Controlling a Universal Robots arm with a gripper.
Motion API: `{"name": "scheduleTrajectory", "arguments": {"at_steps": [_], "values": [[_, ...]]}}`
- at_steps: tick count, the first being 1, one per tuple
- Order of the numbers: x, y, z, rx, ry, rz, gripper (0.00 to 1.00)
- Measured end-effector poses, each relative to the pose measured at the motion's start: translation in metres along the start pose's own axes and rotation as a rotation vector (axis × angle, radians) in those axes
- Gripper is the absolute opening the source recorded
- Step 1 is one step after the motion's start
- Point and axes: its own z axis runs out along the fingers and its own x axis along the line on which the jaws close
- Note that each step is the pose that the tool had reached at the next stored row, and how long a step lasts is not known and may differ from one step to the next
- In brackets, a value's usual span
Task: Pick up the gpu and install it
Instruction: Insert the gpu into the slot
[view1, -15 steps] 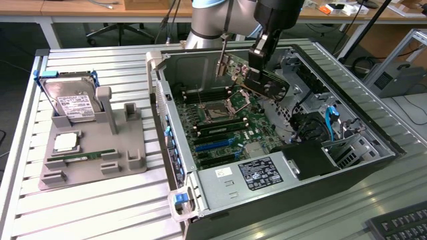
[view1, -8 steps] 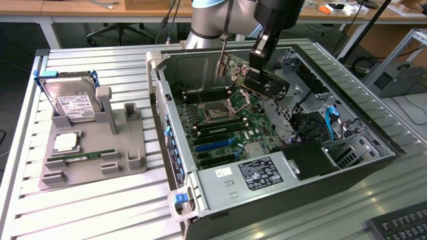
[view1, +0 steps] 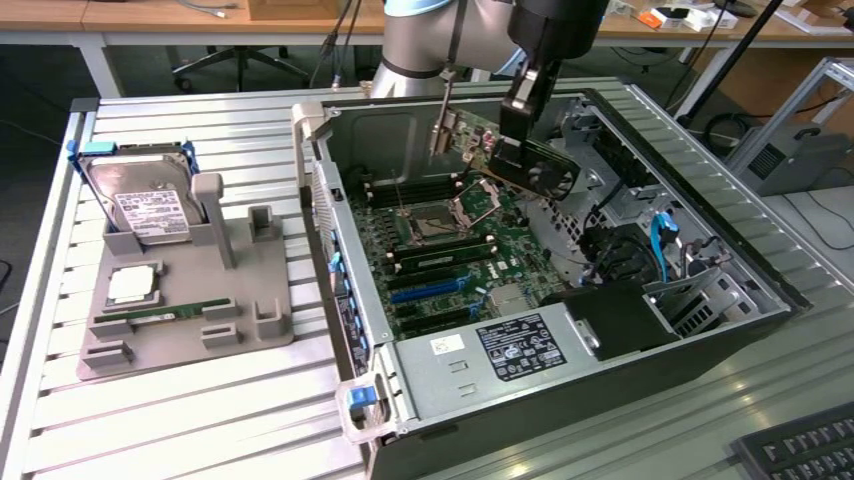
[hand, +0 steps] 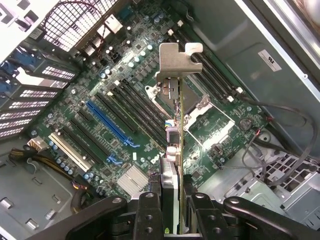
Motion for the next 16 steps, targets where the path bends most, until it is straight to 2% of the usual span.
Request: {"name": "scheduleTrajectory", "arguments": {"at_steps": [11, 16], "values": [[0.0000, 0.0000, 0.0000, -0.0001, -0.0016, -0.054, 0.27], [0.0000, 0.0000, 0.0000, -0.0004, -0.0035, -0.115, 0.27]]}}
